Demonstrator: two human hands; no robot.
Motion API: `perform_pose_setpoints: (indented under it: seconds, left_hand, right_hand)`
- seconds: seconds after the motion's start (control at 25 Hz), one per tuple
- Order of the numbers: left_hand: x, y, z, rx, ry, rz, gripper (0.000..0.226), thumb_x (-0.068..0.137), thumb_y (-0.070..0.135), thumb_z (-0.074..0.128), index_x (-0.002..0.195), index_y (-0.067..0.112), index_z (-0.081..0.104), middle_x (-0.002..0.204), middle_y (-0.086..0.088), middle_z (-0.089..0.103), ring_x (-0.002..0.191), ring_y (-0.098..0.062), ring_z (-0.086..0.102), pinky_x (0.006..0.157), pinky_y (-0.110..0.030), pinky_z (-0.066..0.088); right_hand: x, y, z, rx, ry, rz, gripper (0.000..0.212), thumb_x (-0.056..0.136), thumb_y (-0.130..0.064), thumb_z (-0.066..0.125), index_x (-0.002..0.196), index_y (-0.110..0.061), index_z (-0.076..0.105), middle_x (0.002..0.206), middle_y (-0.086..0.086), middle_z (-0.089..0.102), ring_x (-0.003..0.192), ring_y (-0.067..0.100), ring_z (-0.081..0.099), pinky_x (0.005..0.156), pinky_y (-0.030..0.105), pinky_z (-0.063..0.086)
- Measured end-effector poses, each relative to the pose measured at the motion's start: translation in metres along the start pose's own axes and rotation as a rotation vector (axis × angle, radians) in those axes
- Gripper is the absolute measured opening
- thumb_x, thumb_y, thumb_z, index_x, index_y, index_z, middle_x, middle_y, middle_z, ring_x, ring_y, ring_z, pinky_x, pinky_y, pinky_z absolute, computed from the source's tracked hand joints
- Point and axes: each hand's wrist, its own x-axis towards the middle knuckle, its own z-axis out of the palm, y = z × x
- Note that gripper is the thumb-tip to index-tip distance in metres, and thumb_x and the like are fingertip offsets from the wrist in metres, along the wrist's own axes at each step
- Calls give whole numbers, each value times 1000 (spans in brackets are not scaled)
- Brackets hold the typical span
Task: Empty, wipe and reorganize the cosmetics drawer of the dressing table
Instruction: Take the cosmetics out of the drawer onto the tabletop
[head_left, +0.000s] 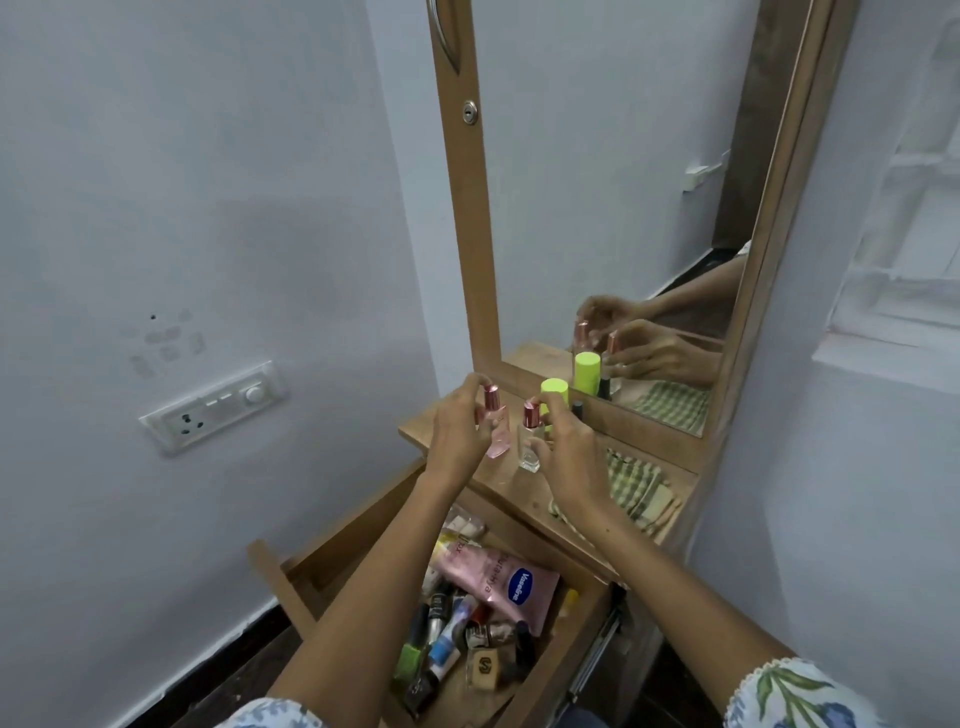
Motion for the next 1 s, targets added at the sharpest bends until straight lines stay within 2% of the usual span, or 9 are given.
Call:
perform_pose_setpoints:
  seconds: [0.12, 0.28, 0.48, 0.68, 0.8, 0.92, 1.0]
  left_hand:
    - [12, 1, 13, -25, -16, 27, 31, 82, 6, 67, 104, 19, 50, 76, -3, 66, 69, -16, 62, 65, -40, 55]
    - [25, 2, 26, -81, 1, 49, 29, 84, 14, 67, 105, 24, 49, 75, 1, 65, 69, -13, 62, 65, -38, 55]
    - [27, 7, 39, -207, 23, 7, 31, 83, 15, 71, 108, 17, 54, 78, 2, 66, 72, -4, 64, 63, -18, 55]
    - [6, -14, 29, -283, 117, -64, 17, 82, 4, 70, 97, 13, 68, 86, 4, 70, 81, -1, 66, 75, -20, 56]
    - [-24, -24, 21, -289, 16, -86, 32, 77, 4, 74, 108, 8, 71, 98, 2, 72, 91, -1, 66, 83, -19, 55]
    - [-39, -13, 25, -369, -25, -105, 38, 71, 3, 79, 108, 9, 71, 96, 4, 72, 89, -1, 67, 78, -17, 54]
    - [-38, -5, 30, -341, 91, -84, 24, 75, 8, 77, 98, 15, 74, 84, 11, 71, 81, -1, 68, 71, -14, 53]
  right_hand:
    - [1, 2, 3, -95, 33, -19, 44, 82, -20, 74, 116, -20, 45, 90, 6, 68, 79, 29, 69, 58, 39, 54]
    - [2, 3, 5, -98, 32, -27, 43, 84, -21, 72, 118, -17, 46, 95, 5, 68, 82, 26, 69, 62, 40, 57]
    - [2, 4, 6, -75, 48, -46, 42, 84, -20, 72, 118, -18, 46, 99, 3, 68, 85, 20, 69, 65, 34, 58]
    - [5, 3, 9, -46, 40, -16, 40, 84, -19, 72, 113, -21, 45, 94, 2, 67, 82, 24, 68, 65, 41, 56]
    - [11, -2, 15, -9, 36, -12, 39, 84, -20, 71, 114, -22, 48, 96, 3, 69, 84, 25, 69, 65, 40, 56]
    - [16, -8, 22, 57, 12, 55, 45, 81, -19, 75, 116, -26, 48, 98, 1, 70, 87, 20, 69, 66, 40, 58]
    - [18, -9, 26, 123, -32, 91, 51, 79, -16, 76, 119, -31, 47, 97, 0, 70, 87, 16, 69, 67, 39, 59]
